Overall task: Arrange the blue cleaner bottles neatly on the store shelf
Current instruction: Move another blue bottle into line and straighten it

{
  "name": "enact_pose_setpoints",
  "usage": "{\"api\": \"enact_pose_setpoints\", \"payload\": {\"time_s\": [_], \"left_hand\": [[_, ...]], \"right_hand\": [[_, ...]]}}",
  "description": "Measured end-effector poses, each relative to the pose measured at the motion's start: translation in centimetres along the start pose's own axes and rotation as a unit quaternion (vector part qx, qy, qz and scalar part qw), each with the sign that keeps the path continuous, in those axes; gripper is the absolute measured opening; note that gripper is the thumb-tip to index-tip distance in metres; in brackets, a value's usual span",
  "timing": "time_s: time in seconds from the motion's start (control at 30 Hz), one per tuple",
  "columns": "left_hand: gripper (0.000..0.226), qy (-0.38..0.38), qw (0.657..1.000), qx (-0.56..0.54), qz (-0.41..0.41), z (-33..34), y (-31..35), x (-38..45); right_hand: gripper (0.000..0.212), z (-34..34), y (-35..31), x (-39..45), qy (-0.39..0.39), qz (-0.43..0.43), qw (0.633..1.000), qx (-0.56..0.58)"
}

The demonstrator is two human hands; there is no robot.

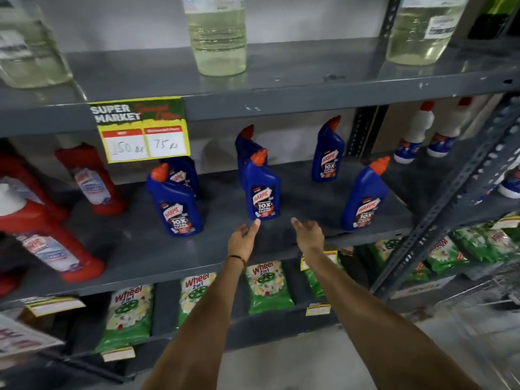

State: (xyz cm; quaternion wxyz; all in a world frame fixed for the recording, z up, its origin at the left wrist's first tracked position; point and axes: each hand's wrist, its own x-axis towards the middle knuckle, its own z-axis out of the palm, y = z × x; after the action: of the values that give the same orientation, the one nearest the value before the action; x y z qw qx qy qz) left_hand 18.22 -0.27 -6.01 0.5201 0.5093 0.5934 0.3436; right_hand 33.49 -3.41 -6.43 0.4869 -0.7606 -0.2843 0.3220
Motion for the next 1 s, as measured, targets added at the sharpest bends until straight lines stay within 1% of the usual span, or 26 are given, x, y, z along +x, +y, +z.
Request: {"api": "enact_pose_setpoints", "payload": {"time_s": [0.13, 0.2, 0.3, 0.4, 0.43, 0.5, 0.53, 0.6, 0.7, 0.83, 0.9, 1.0], "left_hand": [[0.057, 0.005, 1.000, 0.004, -0.009, -1.1, 0.4, 1.6], [0.062, 0.009, 1.000, -0.009, -0.015, -1.5, 0.5, 2.8], [0.067, 0.015, 1.000, -0.018, -0.013, -1.6, 0.4, 4.0], [0.067, 0.007, 1.000, -0.023, -0.003, -1.0, 0.6, 5.1], [0.069, 0.000, 1.000, -0.027, 0.000, -0.7, 0.8, 5.5], [0.069, -0.011, 0.999, -0.031, 0.013, 0.0, 1.1, 5.9], [0.066, -0.016, 0.999, -0.027, 0.027, 0.3, 1.2, 6.0], [0.050, -0.024, 0.998, -0.012, 0.055, 0.7, 1.3, 6.3], [0.032, -0.018, 0.997, 0.006, 0.069, 1.1, 1.4, 7.0], [0.029, -0.011, 0.998, 0.009, 0.067, 1.2, 1.3, 6.9], [0.031, -0.010, 0.998, 0.008, 0.067, 1.1, 1.3, 6.6], [0.035, -0.012, 0.998, 0.003, 0.063, 1.0, 1.1, 5.6]], "right_hand": [[0.053, 2.1, -1.2, 1.2, -0.047, -0.001, 0.999, -0.005], [0.052, 3.0, -1.6, 2.2, -0.067, 0.005, 0.998, -0.005], [0.062, 3.8, -2.0, 3.2, -0.090, 0.008, 0.996, -0.002], [0.069, 4.1, -2.0, 4.3, -0.118, -0.020, 0.993, -0.010], [0.069, 4.0, -2.0, 4.8, -0.131, -0.028, 0.991, -0.007], [0.062, 3.9, -2.0, 5.5, -0.161, -0.057, 0.985, -0.003], [0.057, 3.8, -2.0, 5.7, -0.175, -0.078, 0.981, 0.002], [0.050, 3.7, -2.1, 6.0, -0.200, -0.108, 0.974, 0.013], [0.050, 3.7, -2.0, 6.7, -0.229, -0.128, 0.965, 0.010], [0.046, 3.8, -1.9, 7.0, -0.239, -0.122, 0.963, 0.027], [0.044, 3.9, -1.7, 6.8, -0.239, -0.116, 0.963, 0.039], [0.044, 3.6, -1.3, 6.3, -0.240, -0.119, 0.963, 0.025]]}}
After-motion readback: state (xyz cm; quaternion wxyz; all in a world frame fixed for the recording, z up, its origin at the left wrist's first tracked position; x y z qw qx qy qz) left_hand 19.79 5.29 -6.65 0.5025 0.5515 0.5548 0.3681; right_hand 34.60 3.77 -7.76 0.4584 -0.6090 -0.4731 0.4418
